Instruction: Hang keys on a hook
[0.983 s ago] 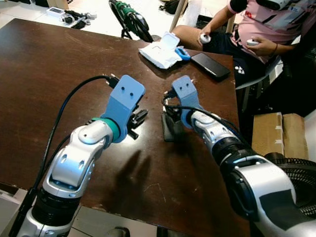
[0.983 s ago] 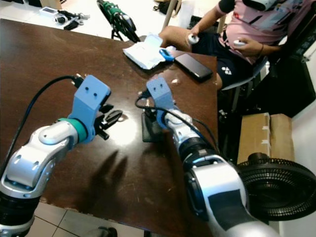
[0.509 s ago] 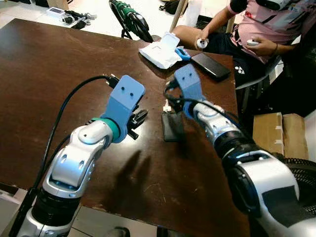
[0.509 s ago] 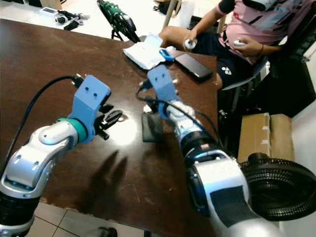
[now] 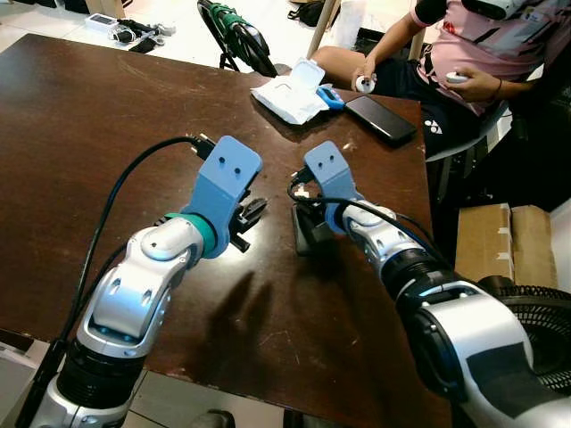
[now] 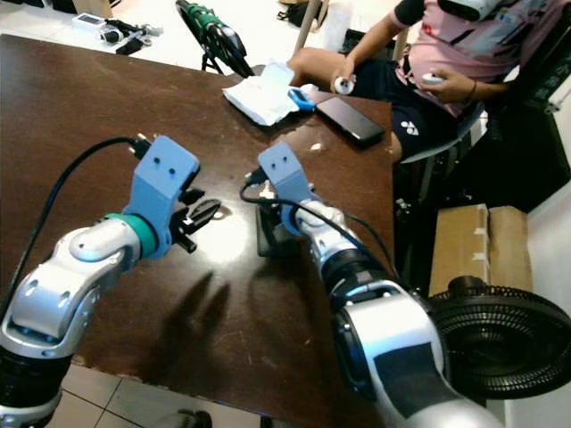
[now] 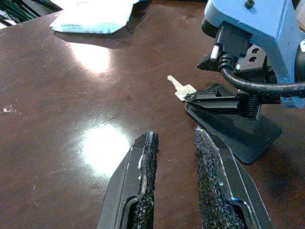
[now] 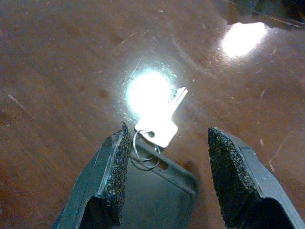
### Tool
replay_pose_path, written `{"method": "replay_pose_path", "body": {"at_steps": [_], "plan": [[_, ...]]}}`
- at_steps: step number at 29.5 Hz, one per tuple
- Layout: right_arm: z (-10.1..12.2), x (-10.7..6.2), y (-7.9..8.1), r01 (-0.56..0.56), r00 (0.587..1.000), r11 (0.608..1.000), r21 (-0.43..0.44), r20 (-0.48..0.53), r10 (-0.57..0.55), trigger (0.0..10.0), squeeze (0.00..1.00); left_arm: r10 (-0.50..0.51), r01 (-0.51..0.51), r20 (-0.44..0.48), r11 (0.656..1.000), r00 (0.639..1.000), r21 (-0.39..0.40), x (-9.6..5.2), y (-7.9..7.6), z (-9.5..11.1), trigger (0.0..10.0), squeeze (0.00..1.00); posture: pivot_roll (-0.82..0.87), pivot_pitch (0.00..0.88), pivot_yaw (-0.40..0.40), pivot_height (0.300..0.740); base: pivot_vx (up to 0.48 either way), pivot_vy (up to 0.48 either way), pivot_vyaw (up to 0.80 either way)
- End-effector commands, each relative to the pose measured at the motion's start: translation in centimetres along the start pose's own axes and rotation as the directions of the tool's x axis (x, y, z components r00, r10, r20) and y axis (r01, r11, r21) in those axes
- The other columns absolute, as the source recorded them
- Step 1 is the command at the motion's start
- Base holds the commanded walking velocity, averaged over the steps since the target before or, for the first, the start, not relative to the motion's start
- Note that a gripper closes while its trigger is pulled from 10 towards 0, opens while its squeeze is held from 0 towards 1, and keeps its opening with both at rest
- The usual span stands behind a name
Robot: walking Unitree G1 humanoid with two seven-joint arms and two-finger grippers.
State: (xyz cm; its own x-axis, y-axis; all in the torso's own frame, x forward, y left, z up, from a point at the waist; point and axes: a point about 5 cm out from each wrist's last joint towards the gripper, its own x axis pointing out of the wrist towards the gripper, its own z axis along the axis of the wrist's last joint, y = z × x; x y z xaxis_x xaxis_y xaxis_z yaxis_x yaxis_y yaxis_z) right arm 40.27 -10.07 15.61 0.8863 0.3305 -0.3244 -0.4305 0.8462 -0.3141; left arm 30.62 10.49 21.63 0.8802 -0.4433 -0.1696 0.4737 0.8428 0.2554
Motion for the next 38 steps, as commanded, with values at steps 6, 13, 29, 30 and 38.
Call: {"method": "replay_pose_path", "body": {"at_steps": [6, 13, 29, 30, 38], "plan": [[-1.0, 0.0, 0.5, -0.028, 0.999, 1.000, 0.004, -0.037, 0.028, 10.0, 0.00, -0.010, 0.010, -0.016, 1.000, 1.000, -0.006, -0.2, -0.2, -0.4, 10.0, 0.00, 0.12, 0.086, 0.038, 0.740, 0.000, 0.000, 0.00], [-2.0, -0.1, 0.5, -0.005, 0.996, 1.000, 0.007, -0.091, 0.005, 10.0, 0.00, -0.011, 0.011, -0.016, 1.000, 1.000, -0.007, -0.2, -0.2, -0.3, 10.0, 0.00, 0.12, 0.095, 0.039, 0.740, 0.000, 0.000, 0.00], [-3.6, -0.3, 0.5, 0.032, 0.982, 0.997, 0.075, -0.187, -0.017, 0.0, 0.00, -0.009, 0.009, -0.013, 1.000, 1.000, -0.008, -0.1, -0.2, -0.1, 10.0, 0.00, 0.12, 0.107, 0.030, 0.740, 0.000, 0.000, 0.00], [-3.6, -0.3, 0.5, 0.036, 0.982, 0.996, 0.080, -0.189, -0.020, 0.0, 0.00, -0.009, 0.009, -0.013, 1.000, 1.000, -0.008, -0.1, -0.2, -0.1, 10.0, 0.00, 0.12, 0.107, 0.030, 0.740, 0.000, 0.000, 0.00], [-3.7, -0.4, 0.2, 0.063, 0.980, 0.992, 0.107, -0.194, -0.042, 0.0, 0.00, -0.010, 0.010, -0.011, 1.000, 1.000, -0.008, -0.1, -0.1, -0.1, 10.0, 0.00, 0.11, 0.109, 0.030, 0.740, 0.000, 0.000, 0.00]]}}
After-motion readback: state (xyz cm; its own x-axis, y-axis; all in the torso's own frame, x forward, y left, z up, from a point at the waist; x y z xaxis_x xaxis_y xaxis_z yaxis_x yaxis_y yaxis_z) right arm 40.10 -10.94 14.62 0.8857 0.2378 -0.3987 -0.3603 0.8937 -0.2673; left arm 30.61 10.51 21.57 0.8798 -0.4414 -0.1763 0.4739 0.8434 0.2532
